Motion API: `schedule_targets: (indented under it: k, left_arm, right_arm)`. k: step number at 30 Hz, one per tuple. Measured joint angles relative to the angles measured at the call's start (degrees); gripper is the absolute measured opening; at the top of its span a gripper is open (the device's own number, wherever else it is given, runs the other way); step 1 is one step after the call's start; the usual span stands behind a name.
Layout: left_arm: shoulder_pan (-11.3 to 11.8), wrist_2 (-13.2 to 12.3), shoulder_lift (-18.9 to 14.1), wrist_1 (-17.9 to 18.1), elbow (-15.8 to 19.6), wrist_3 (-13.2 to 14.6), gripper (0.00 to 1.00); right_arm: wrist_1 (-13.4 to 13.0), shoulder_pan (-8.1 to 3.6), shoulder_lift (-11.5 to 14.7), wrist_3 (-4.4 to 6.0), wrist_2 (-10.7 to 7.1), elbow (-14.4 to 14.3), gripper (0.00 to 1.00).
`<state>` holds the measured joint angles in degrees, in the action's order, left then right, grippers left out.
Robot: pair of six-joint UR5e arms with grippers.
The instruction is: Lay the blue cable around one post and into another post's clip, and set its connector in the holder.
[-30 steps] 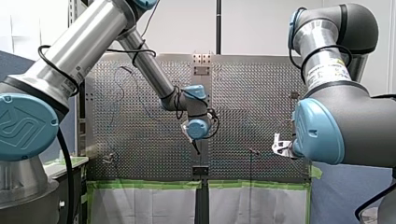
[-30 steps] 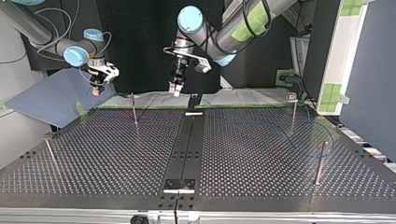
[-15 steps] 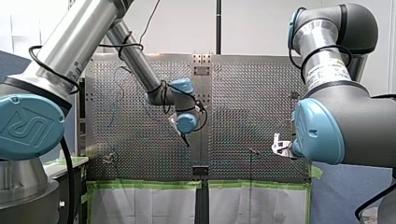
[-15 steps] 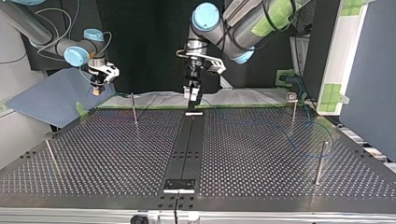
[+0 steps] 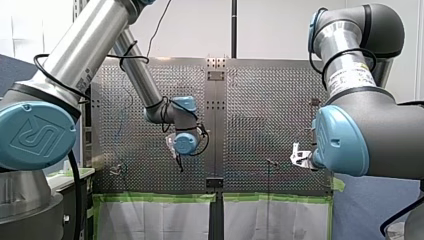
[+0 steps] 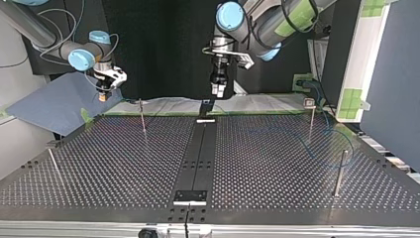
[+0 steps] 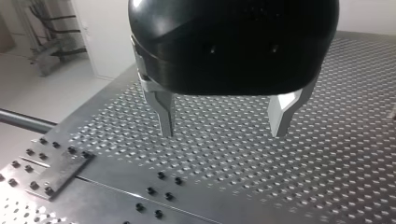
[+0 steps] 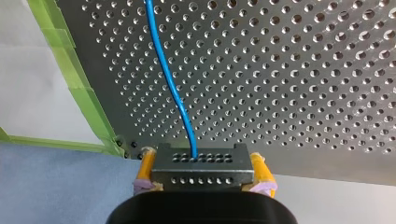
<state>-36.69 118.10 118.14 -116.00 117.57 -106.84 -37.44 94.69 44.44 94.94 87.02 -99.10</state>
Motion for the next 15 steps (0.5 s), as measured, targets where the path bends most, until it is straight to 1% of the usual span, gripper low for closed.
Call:
schedule_targets:
  k: [4,7,15]
  left_arm:
    - [0.01,-0.58,0.00,0.41,1.87,0.54,1.00]
    - [0.02,-1.69,0.01,0.76,3.30,1.45,1.00]
    - [0.02,-6.00,0.00,1.12,7.71,3.75,1.00]
  right_arm:
    - [-0.01,0.07,0.00,0.00,0.00,0.00,0.00]
    - [-0.02,0.09,0.00,-0.05,0.00,0.00,0.00]
    - [-0.10,0.10,0.00,-0.12,0.00,-0.01,0.00]
